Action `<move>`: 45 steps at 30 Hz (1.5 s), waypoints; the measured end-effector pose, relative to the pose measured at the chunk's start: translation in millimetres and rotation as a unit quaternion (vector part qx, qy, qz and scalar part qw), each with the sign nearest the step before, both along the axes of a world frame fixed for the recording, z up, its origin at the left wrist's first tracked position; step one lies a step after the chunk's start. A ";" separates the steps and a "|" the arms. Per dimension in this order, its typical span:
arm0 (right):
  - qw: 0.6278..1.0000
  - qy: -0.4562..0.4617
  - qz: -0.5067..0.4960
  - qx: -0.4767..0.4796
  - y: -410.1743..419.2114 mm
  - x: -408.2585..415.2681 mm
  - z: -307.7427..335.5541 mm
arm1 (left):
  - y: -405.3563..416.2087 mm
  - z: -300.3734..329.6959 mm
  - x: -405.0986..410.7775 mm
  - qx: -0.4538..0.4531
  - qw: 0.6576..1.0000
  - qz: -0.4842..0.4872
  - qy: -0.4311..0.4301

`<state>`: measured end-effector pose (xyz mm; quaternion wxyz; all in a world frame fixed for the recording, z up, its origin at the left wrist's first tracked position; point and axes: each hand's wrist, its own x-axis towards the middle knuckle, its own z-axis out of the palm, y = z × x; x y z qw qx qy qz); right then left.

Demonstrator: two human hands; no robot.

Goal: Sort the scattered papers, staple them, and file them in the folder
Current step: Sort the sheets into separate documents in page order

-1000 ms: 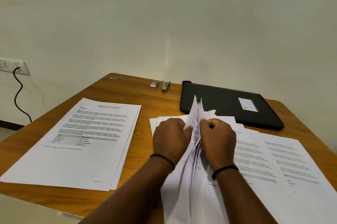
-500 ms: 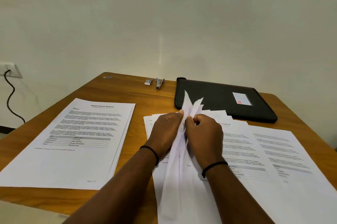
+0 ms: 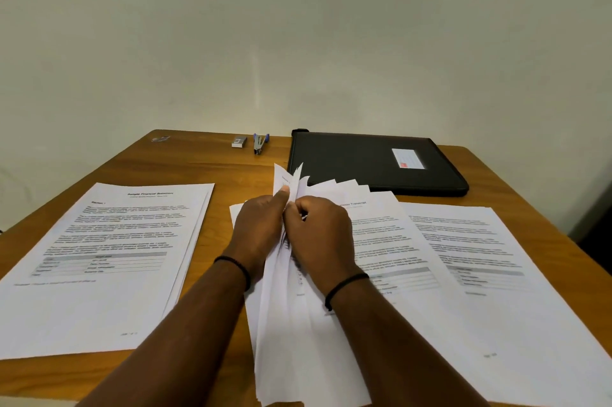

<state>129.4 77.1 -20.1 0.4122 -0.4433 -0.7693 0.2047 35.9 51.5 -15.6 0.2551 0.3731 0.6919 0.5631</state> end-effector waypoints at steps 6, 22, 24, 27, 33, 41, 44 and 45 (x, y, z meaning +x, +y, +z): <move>1.000 -0.002 0.012 -0.010 -1.5 0.0 -0.2 | -4.6 -1.6 -5.1 -0.026 0.998 0.002 0.060; 0.982 0.160 0.008 -0.102 6.3 8.7 4.2 | -9.3 0.8 -9.1 0.014 1.000 -0.007 -0.024; 0.978 0.171 0.018 -0.116 7.1 8.2 3.5 | -12.5 0.9 -8.3 0.025 0.996 -0.016 -0.079; 0.973 0.186 0.022 -0.134 9.1 8.6 2.6 | -13.7 4.8 -7.9 0.007 0.994 -0.015 -0.108; 0.977 0.180 -0.024 -0.109 9.9 12.0 3.2 | -11.7 4.8 -8.5 0.002 0.992 -0.028 -0.120; 0.981 0.162 0.023 -0.102 6.2 1.1 2.8 | -10.9 0.8 -8.7 0.019 0.994 -0.028 -0.109; 0.983 0.152 0.021 -0.100 7.0 2.4 2.7 | -10.7 0.5 -9.3 0.024 0.992 -0.035 -0.116; 0.983 0.151 0.020 -0.100 6.3 3.4 3.9 | -10.6 0.3 -9.0 0.028 0.992 -0.038 -0.120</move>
